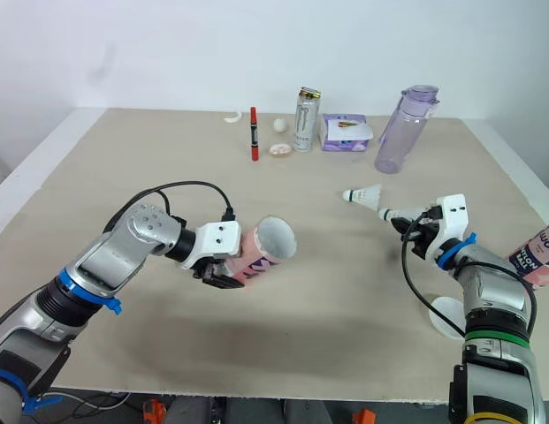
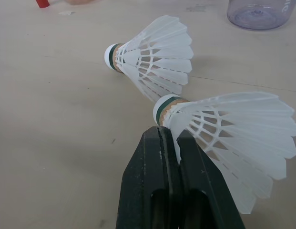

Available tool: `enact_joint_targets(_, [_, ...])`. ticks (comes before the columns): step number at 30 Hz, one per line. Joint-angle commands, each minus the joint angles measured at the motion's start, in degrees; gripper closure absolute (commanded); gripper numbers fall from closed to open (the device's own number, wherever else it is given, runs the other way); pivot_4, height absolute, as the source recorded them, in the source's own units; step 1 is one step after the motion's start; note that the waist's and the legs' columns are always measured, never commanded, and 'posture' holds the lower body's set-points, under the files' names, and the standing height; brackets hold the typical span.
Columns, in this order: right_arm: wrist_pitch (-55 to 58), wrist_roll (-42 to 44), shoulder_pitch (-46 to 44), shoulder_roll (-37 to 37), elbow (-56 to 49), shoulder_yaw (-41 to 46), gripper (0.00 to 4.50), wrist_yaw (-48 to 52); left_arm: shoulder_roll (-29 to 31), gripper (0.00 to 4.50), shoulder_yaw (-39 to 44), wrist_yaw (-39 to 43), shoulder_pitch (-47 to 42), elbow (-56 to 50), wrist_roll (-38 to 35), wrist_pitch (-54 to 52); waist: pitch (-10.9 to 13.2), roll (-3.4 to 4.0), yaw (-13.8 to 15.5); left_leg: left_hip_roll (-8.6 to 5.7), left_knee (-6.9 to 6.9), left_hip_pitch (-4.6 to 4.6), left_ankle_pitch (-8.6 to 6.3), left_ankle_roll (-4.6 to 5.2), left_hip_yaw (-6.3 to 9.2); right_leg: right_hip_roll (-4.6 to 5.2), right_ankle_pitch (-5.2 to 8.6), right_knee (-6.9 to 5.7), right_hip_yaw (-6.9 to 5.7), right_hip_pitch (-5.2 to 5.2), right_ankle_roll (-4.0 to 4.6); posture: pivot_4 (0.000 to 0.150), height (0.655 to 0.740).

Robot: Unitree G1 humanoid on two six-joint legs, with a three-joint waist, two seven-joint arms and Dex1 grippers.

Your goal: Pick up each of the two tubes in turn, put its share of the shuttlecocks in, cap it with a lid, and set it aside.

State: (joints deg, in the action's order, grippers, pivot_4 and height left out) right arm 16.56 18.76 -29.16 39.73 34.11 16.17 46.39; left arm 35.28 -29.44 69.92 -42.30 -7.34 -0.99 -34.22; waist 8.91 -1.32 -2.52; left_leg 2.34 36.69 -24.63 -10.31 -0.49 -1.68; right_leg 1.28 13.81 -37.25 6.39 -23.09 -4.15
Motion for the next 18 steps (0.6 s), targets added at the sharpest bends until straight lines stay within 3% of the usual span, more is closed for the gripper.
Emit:
enact_joint_targets(1, [-0.7, 1.0, 1.9, 2.9, -10.8, 2.2, 4.38, -0.1, 1.0, 1.36, -0.2, -1.7, 0.7, 1.7, 2.1, -0.8, 0.0, 0.0, 0.0, 0.0, -0.01, 0.0, 0.0, 0.0, 0.01, 0.0, 0.01, 0.0, 0.0, 0.0, 0.0, 0.15, 0.74])
enact_joint_targets(9, [-6.3, 3.0, 7.0, 15.4, -44.4, -0.4, 4.38, 13.2, 0.8, 1.36, -0.1, -1.4, 0.7, 2.1, 1.9, -0.3, 0.0, 0.31, 0.0, -0.12, -0.03, -0.04, 0.0, 0.0, 0.08, 0.03, 0.06, -0.01, 0.03, -0.05, -0.1, 0.15, 0.74])
enact_joint_targets(12, [-5.7, 5.2, 5.6, 18.5, -53.9, -3.4, 4.38, 17.3, 0.6, 1.36, -0.1, -1.3, 0.5, 2.2, 1.8, -0.3, 0.0, 0.02, 0.0, -0.06, -0.08, 0.1, 0.0, 0.0, 0.15, -0.02, 0.08, -0.01, -0.04, 0.05, -0.05, 0.15, 0.74])
enact_joint_targets(18, [-6.0, 6.3, 2.4, 20.3, -61.6, -9.9, 4.38, 22.7, 0.4, 1.36, -0.2, -1.0, 0.1, 3.1, 1.9, 0.4, 0.1, -0.07, 0.0, -0.11, -0.05, 0.05, 0.0, -0.01, 0.06, 0.16, 0.04, 0.02, -0.04, -0.05, 0.01, 0.15, 0.74])
